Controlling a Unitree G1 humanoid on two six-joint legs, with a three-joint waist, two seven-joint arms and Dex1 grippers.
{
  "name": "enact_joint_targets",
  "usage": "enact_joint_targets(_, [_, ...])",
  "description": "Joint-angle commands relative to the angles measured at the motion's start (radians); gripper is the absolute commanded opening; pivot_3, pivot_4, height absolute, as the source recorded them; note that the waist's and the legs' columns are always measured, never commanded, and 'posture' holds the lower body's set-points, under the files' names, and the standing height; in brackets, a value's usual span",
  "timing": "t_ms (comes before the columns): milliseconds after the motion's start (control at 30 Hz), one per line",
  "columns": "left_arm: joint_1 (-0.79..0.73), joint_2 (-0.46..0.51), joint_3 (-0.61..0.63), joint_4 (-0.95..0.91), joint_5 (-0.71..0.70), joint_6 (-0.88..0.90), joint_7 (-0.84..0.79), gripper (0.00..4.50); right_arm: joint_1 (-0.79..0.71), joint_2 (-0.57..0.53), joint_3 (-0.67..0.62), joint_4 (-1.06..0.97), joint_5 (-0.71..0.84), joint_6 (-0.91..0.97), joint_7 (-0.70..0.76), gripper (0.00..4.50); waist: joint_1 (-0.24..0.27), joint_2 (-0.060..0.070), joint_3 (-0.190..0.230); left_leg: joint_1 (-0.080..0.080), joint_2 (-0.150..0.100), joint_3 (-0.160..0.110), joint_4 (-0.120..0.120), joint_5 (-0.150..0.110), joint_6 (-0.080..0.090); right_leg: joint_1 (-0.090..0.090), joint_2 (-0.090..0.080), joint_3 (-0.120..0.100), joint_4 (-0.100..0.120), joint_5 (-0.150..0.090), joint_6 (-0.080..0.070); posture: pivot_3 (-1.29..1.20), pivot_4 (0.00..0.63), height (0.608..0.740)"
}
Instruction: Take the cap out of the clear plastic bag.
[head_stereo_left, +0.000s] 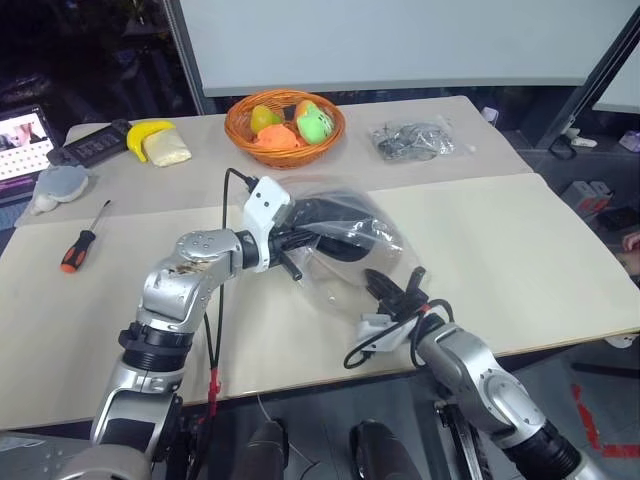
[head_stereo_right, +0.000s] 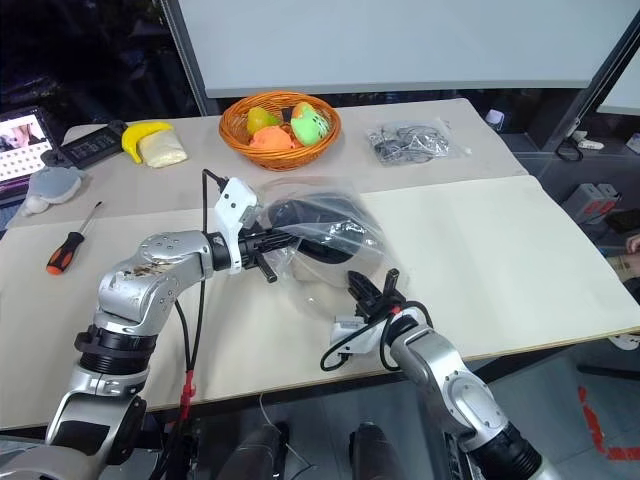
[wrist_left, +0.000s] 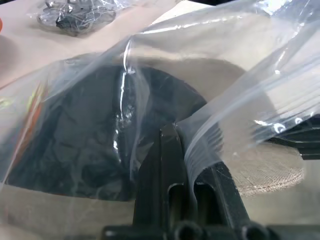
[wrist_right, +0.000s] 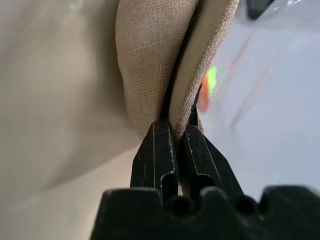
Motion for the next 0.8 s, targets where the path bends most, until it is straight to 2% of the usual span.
enact_joint_targets(33, [0.004,0.003,0.017,-0.032,-0.013,0.000,0.004,0.00,0.055,-0.031,-0.055,-0.108,0.039,-0.091,-0.019,0.05,0.002,0.000,0.000,0.000,0.000,0.000,0.000,0.000,0.000,0.000,0.000,0.000,0.000,0.000,0.000,0.00,0.150,0.740])
enact_joint_targets(133, [0.010,0.010,0.022,-0.028,-0.011,-0.005,0.000,0.00,0.116,-0.062,-0.141,-0.153,0.173,-0.179,-0.026,0.05,0.003,0.000,0.000,-0.001,0.000,0.000,0.000,0.000,0.000,0.000,0.000,0.000,0.000,0.000,0.000,0.00,0.150,0.740])
enact_joint_targets(200, [0.015,0.013,0.024,-0.027,-0.012,-0.005,-0.001,0.00,0.137,-0.038,-0.199,-0.176,0.389,-0.164,0.067,0.05,0.003,0.000,0.000,0.000,0.000,0.000,0.000,0.000,0.000,0.001,0.000,0.000,-0.001,0.000,0.000,0.00,0.150,0.740])
enact_joint_targets(267, [0.018,0.016,0.026,-0.028,-0.014,-0.004,-0.003,0.00,0.124,-0.015,-0.250,-0.238,0.613,-0.030,0.227,0.05,-0.002,-0.001,0.001,0.002,0.000,0.000,0.001,0.000,0.000,0.005,0.000,0.000,-0.001,0.000,0.000,0.00,0.150,0.740])
enact_joint_targets(367, [0.020,0.019,0.029,-0.022,-0.016,-0.004,-0.007,0.00,0.031,-0.030,-0.342,-0.335,0.812,0.155,0.380,0.05,-0.004,-0.001,0.001,0.012,0.000,0.000,-0.001,0.000,0.000,0.014,0.000,0.000,-0.003,-0.004,0.007,0.00,0.150,0.740])
enact_joint_targets(467, [0.020,0.018,0.029,-0.012,-0.014,-0.007,-0.012,0.00,-0.095,-0.059,-0.433,-0.421,1.007,0.368,0.484,0.05,-0.001,-0.001,0.001,0.013,0.001,0.000,0.000,0.000,0.000,0.015,0.000,0.000,-0.003,-0.004,0.008,0.00,0.150,0.740])
enact_joint_targets(600, [0.016,0.013,0.028,-0.006,-0.013,-0.007,-0.013,0.00,-0.242,-0.058,-0.584,-0.510,1.371,0.693,0.528,0.05,0.004,-0.001,0.001,0.012,0.001,0.000,-0.001,0.000,0.000,0.014,0.000,0.000,-0.003,-0.004,0.008,0.00,0.150,0.740])
enact_joint_targets(667, [0.010,0.009,0.029,-0.001,-0.012,-0.008,-0.012,0.00,-0.296,-0.107,-0.714,-0.500,1.561,0.806,0.559,0.05,0.006,-0.001,0.001,0.011,0.000,0.000,-0.001,-0.001,0.001,0.014,0.000,0.000,-0.004,-0.003,0.004,0.00,0.150,0.740])
enact_joint_targets(800, [0.004,0.006,0.029,0.005,-0.011,-0.012,-0.012,0.00,-0.314,-0.238,-0.872,-0.462,1.740,0.901,0.621,0.05,0.021,-0.001,0.001,0.007,0.000,0.000,-0.001,-0.002,0.003,0.014,-0.001,-0.001,-0.010,-0.001,0.003,0.00,0.150,0.740])
